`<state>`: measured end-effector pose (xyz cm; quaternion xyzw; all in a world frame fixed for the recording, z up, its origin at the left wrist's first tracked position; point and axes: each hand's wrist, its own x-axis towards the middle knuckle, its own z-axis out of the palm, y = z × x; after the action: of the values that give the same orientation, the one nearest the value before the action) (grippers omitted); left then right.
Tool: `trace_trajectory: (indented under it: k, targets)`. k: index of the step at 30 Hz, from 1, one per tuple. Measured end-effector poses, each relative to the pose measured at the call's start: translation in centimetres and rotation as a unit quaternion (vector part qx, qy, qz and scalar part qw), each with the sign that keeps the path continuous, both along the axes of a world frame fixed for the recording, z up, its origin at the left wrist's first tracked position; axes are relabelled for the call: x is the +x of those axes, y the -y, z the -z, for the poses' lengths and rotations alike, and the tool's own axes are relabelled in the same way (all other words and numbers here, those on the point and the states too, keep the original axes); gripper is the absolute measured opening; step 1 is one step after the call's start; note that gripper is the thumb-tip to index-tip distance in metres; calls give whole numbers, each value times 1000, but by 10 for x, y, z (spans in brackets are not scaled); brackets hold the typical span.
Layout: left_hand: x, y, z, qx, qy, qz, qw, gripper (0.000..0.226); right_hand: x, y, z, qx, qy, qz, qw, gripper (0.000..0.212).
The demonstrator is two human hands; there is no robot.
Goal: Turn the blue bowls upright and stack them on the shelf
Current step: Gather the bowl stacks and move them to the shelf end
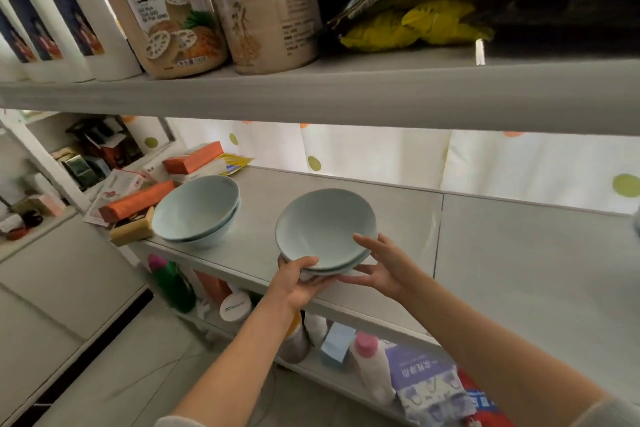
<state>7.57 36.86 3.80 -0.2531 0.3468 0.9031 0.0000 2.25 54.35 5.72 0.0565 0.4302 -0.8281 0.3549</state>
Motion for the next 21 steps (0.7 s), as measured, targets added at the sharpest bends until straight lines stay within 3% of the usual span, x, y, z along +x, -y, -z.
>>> trace_trajectory:
  k: [11, 21]
  targets:
    - [-9, -181, -6, -28, -14, 201, 979, 75, 58, -192, -8, 13, 6, 194, 981, 70]
    - [30, -313, -7, -37, -8, 314, 949, 72, 134, -313, 8, 3, 27, 321, 947, 73]
